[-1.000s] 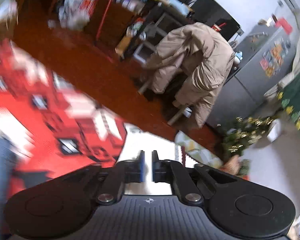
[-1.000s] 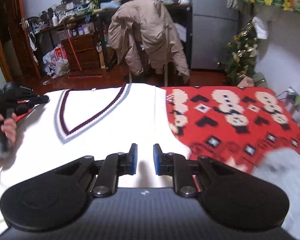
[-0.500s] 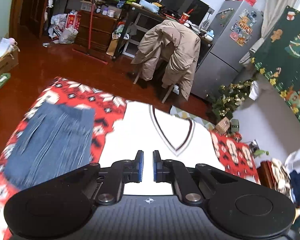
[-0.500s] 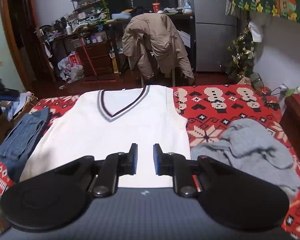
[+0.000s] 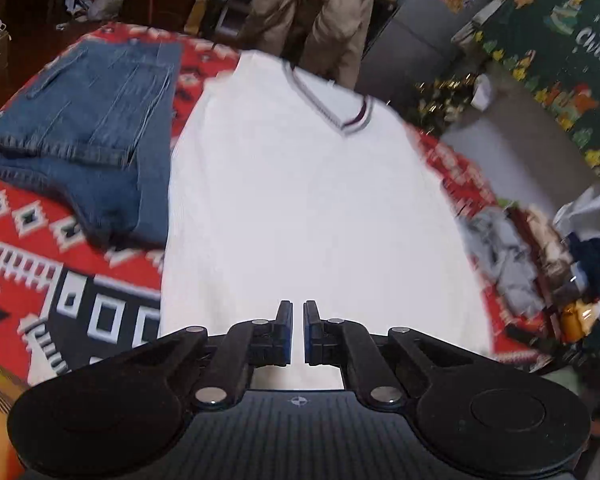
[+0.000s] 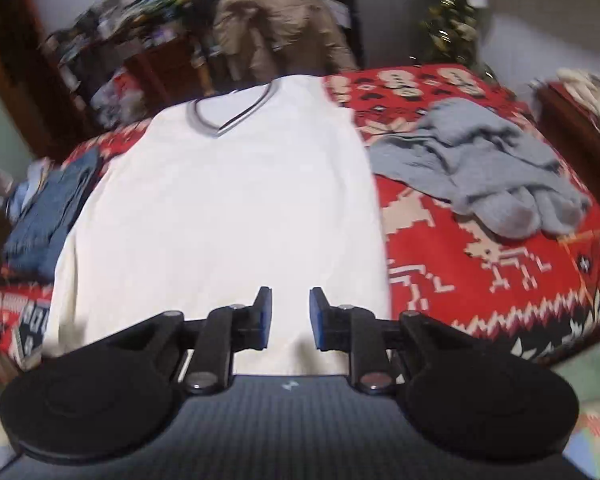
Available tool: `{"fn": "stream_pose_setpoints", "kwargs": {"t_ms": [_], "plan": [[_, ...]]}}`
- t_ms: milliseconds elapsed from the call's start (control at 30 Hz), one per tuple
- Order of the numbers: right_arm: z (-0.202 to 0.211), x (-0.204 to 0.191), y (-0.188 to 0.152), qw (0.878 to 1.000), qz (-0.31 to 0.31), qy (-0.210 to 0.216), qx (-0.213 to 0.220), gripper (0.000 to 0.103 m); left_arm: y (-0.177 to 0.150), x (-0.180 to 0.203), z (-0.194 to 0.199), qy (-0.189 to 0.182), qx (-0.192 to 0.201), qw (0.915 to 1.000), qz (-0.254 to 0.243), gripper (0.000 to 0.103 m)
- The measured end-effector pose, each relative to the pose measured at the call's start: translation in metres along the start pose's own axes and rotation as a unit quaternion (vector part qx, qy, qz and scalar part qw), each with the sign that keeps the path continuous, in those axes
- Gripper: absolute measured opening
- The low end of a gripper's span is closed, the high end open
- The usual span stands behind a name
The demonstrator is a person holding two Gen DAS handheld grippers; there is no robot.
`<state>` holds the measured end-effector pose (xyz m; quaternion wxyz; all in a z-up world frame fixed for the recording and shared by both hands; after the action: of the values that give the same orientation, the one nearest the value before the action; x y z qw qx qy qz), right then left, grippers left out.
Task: Fold clothes
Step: 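Lay the sweater flat beside the jeans and open both tools, then grasp the striped hem with both tools and pull it straight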
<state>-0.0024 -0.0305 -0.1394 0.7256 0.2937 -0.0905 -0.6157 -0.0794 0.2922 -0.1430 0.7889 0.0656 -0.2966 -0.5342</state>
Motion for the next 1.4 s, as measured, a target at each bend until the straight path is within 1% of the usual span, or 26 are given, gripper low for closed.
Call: {"fn": "stream_pose_setpoints", "kwargs": {"t_ms": [67,167,200,233,300,400,433,467,500,567,600,633,667,700,733,833,933,1000,1067,1167,1200,1233,1267,1333,1400], "plan": [[-0.005,0.007,0.001,1.0,-0.018,0.001,-0.015,0.022,-0.003,-0.004,-0.01,0.022,-0.018,0.9996,-0.002,0.005],[-0.023,0.011,0.0,0.998,-0.03,0.0,-0.057,0.023,-0.008,-0.011,-0.026,0.055,-0.044,0.9975,-0.005,0.006],[-0.029,0.012,-0.001,0.997,-0.031,0.001,-0.071,0.023,-0.009,-0.018,-0.03,0.067,-0.054,0.9963,0.004,0.006],[-0.034,0.013,-0.001,0.996,-0.036,0.001,-0.084,0.023,-0.011,-0.025,-0.035,0.078,-0.063,0.9949,0.014,0.002],[-0.044,0.016,0.0,0.993,-0.047,-0.001,-0.107,0.023,-0.009,-0.037,-0.035,0.062,-0.067,0.9948,0.045,0.003],[-0.055,0.023,-0.002,0.989,-0.057,-0.01,-0.136,0.023,-0.007,-0.045,-0.03,0.062,-0.071,0.9935,0.063,0.003],[-0.056,0.024,-0.002,0.988,-0.058,-0.012,-0.141,0.023,-0.008,-0.045,-0.027,0.073,-0.072,0.9929,0.061,0.003],[-0.056,0.025,-0.002,0.988,-0.058,-0.014,-0.144,0.022,-0.009,-0.045,-0.023,0.113,-0.075,0.989,0.058,0.003],[-0.057,0.025,-0.002,0.987,-0.058,-0.016,-0.147,0.022,-0.011,-0.048,-0.02,0.14,-0.069,0.9861,0.057,0.003],[-0.056,0.025,-0.002,0.987,-0.058,-0.02,-0.151,0.022,-0.012,-0.056,-0.013,0.124,-0.07,0.9862,0.085,0.005],[-0.055,0.025,-0.002,0.987,-0.058,-0.023,-0.15,0.023,-0.011,-0.061,-0.012,0.117,-0.071,0.9857,0.099,0.01],[-0.053,0.026,-0.001,0.987,-0.061,-0.021,-0.147,0.023,-0.01,-0.065,-0.01,0.109,-0.073,0.985,0.112,0.011],[-0.05,0.026,-0.001,0.987,-0.065,-0.018,-0.144,0.026,-0.009,-0.069,-0.009,0.102,-0.074,0.984,0.126,0.018],[-0.046,0.029,0.0,0.987,-0.074,-0.011,-0.14,0.029,-0.009,-0.071,-0.009,0.089,-0.075,0.9843,0.133,0.021],[-0.042,0.032,0.001,0.987,-0.085,-0.004,-0.135,0.031,-0.008,-0.072,-0.009,0.077,-0.076,0.9843,0.139,0.026],[-0.033,0.046,0.006,0.985,-0.123,0.011,-0.123,0.032,-0.009,-0.066,-0.011,0.079,-0.077,0.9858,0.126,0.028],[-0.026,0.057,0.011,0.983,-0.14,0.006,-0.12,0.032,-0.009,-0.062,-0.015,0.08,-0.08,0.9867,0.117,0.028],[-0.022,0.062,0.013,0.983,-0.14,-0.002,-0.121,0.031,-0.009,-0.06,-0.018,0.08,-0.082,0.9871,0.112,0.024],[-0.023,0.068,0.013,0.98,-0.15,-0.008,-0.133,0.031,-0.009,-0.058,-0.019,0.084,-0.081,0.9876,0.105,0.024],[-0.03,0.076,0.008,0.971,-0.175,-0.01,-0.16,0.031,-0.009,-0.058,-0.019,0.088,-0.08,0.9877,0.102,0.024],[-0.033,0.075,0.005,0.97,-0.178,-0.013,-0.167,0.031,-0.008,-0.058,-0.018,0.089,-0.079,0.9877,0.102,0.021],[-0.035,0.073,0.004,0.969,-0.175,-0.018,-0.174,0.031,-0.008,-0.059,-0.019,0.09,-0.081,0.9875,0.101,0.016],[-0.038,0.069,0.003,0.969,-0.168,-0.021,-0.182,0.031,-0.009,-0.059,-0.019,0.096,-0.081,0.987,0.1,0.008],[-0.045,0.06,0.001,0.968,-0.15,-0.024,-0.197,0.032,-0.009,-0.059,-0.019,0.1,-0.08,0.9868,0.099,0.006],[-0.048,0.05,0.002,0.971,-0.125,-0.032,-0.199,0.038,-0.01,-0.058,-0.019,0.1,-0.079,0.9873,0.094,0.005]]}}
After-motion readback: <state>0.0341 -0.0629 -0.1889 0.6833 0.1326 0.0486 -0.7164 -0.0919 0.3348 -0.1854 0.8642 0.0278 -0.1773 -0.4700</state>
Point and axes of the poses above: each gripper's, at about its wrist camera, not at the fingertips, and z roughly against the way its jaws point, x to its right, y to its top, the point moved 3 cm from there along -z, roughly the way its jaws point, and after that the axes turned 7 degrees about -x, right-handed, at the moved point
